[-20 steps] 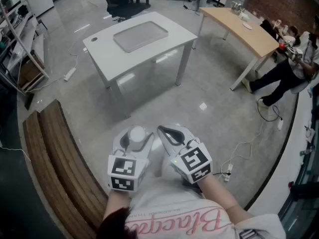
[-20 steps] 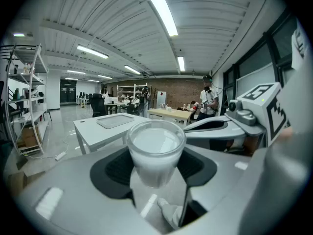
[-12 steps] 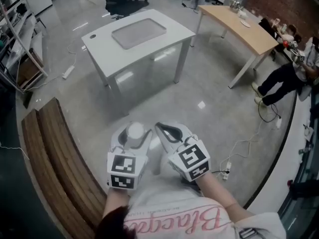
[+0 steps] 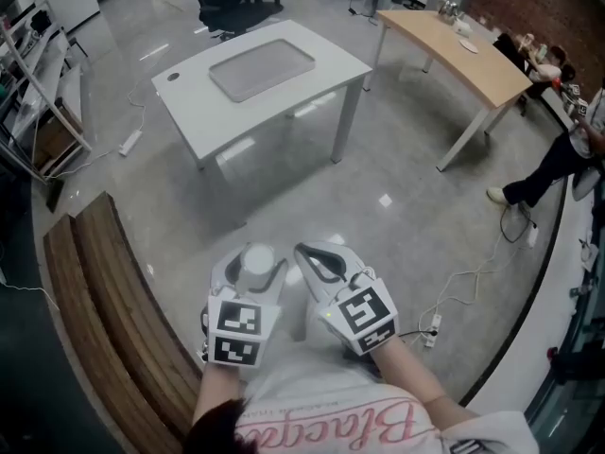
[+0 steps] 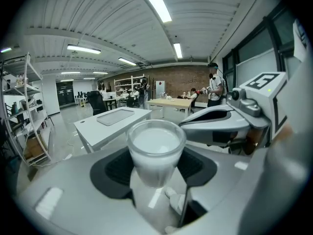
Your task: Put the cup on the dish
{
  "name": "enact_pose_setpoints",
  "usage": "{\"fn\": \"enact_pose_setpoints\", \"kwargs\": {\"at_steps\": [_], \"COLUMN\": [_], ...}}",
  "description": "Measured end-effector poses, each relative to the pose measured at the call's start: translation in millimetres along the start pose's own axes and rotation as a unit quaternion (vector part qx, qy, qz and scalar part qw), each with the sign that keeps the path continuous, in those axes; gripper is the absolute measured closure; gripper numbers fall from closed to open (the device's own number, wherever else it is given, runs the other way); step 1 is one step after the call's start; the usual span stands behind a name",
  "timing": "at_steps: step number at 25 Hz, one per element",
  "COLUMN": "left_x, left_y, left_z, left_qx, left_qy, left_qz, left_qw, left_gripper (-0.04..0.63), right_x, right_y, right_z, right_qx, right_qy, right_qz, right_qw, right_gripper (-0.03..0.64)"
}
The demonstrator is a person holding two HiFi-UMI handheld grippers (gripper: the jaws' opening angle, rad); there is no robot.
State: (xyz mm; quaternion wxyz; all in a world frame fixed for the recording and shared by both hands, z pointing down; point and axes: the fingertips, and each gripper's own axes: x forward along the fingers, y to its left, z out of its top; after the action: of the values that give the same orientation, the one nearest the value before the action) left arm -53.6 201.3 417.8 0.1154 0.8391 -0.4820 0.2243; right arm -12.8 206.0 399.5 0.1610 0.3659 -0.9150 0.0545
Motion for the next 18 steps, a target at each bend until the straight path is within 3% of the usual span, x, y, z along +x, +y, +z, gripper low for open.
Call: {"fn": "enact_pose_setpoints", "kwargs": {"at_steps": [7, 18], "left_x": [31.2, 103.9], "left_y": [15.9, 42.3], "left_z": [20.6, 68.9], "left_qx": [-0.006, -0.013], "left_qy": [0.006, 0.006], "left_qz": [0.005, 0.02], "left_qw": [1.0, 0.9997], "left_gripper": [0.339, 0.339], "right_x": [20.1, 62.7], "right_y": [-34.3, -107.8], "right_z": [6.9, 29.5], "right_qx": [0.013, -0.008], "right_qy": [0.004, -0.001], "right_qz": [0.006, 0.042], "right_qw": [1.0, 0.999], "right_gripper": [0.615, 0.615]}}
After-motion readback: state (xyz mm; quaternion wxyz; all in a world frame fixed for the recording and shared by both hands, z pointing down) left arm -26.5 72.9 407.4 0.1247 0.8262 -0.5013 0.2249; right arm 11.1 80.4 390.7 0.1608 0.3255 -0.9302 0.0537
